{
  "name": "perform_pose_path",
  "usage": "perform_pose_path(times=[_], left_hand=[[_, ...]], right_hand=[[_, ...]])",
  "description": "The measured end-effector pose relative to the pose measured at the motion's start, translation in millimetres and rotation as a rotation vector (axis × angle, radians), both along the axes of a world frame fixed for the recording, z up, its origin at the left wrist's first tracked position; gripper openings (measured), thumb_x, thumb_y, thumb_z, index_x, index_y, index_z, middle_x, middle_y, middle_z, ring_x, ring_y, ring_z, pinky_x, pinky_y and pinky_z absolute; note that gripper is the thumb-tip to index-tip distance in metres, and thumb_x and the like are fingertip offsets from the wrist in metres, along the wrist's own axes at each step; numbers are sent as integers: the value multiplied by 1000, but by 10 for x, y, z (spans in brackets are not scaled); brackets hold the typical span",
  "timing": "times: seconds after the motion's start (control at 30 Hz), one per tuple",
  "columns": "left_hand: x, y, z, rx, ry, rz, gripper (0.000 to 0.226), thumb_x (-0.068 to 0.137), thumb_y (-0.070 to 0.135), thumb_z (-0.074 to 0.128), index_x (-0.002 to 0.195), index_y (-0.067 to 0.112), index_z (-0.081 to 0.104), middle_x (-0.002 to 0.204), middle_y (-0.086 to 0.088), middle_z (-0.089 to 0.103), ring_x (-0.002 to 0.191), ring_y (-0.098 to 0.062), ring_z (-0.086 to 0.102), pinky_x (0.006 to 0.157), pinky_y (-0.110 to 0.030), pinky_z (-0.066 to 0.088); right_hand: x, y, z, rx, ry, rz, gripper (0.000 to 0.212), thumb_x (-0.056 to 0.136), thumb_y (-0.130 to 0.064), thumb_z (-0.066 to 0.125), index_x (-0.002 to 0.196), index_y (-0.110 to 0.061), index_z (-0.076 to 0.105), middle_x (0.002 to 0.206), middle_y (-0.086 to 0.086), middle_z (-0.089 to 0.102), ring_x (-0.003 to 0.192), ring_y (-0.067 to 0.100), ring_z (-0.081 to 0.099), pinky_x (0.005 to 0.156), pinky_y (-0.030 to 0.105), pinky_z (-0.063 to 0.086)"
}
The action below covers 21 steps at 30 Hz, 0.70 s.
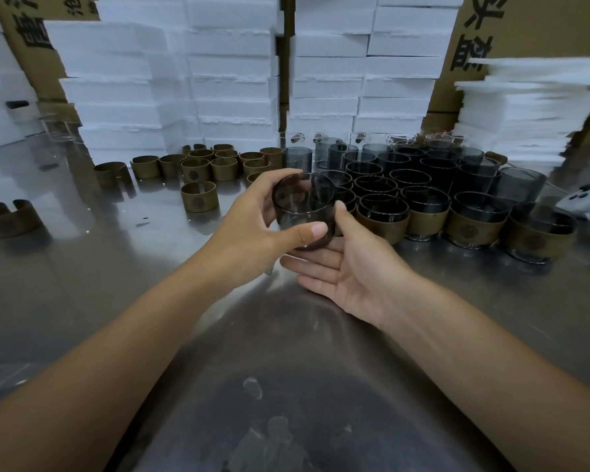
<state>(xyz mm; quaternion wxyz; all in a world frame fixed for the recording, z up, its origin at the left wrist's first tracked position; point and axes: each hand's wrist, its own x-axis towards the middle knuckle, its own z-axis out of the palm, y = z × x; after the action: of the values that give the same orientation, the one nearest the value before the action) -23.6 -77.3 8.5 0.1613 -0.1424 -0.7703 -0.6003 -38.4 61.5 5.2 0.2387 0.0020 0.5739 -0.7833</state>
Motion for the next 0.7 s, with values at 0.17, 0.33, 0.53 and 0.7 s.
perform_pose_path(times=[0.17, 0.33, 0.53, 0.7], left_hand=[[-9, 6, -16, -21, -2, -5, 58, 69, 9, 77, 119, 23, 50, 112, 11, 63, 104, 4, 61, 88, -9, 45], [-10, 7, -20, -31, -5, -7, 59, 72, 2, 76, 123, 19, 50, 112, 10, 63, 104, 4, 61, 88, -10, 45], [14, 3, 4, 29, -11, -13, 61, 65, 22, 76, 121, 26, 52, 114, 11, 66, 108, 0, 61, 92, -30, 52], [38, 7, 35, 70, -21, -21, 68, 68, 22, 79, 129, 18, 50, 119, 5, 65, 109, -7, 63, 87, -40, 56]], right_hand=[[-24, 30, -5, 61, 70, -150, 36, 97, -42, 48, 99, -10, 65, 83, 6, 75, 79, 15, 72, 68, 25, 54], [-28, 10, 34, -12, 64, -177, 25, 99, -29, 49, 99, -10, 65, 103, 10, 73, 100, 22, 68, 94, 35, 49], [-14, -1, 55, -160, 33, -84, 30, 102, -32, 40, 109, -13, 61, 90, 3, 72, 92, 18, 68, 91, 36, 48], [11, -17, 66, -189, 26, 15, 46, 101, -43, 33, 125, -12, 58, 88, 0, 69, 103, 20, 65, 89, 37, 46]])
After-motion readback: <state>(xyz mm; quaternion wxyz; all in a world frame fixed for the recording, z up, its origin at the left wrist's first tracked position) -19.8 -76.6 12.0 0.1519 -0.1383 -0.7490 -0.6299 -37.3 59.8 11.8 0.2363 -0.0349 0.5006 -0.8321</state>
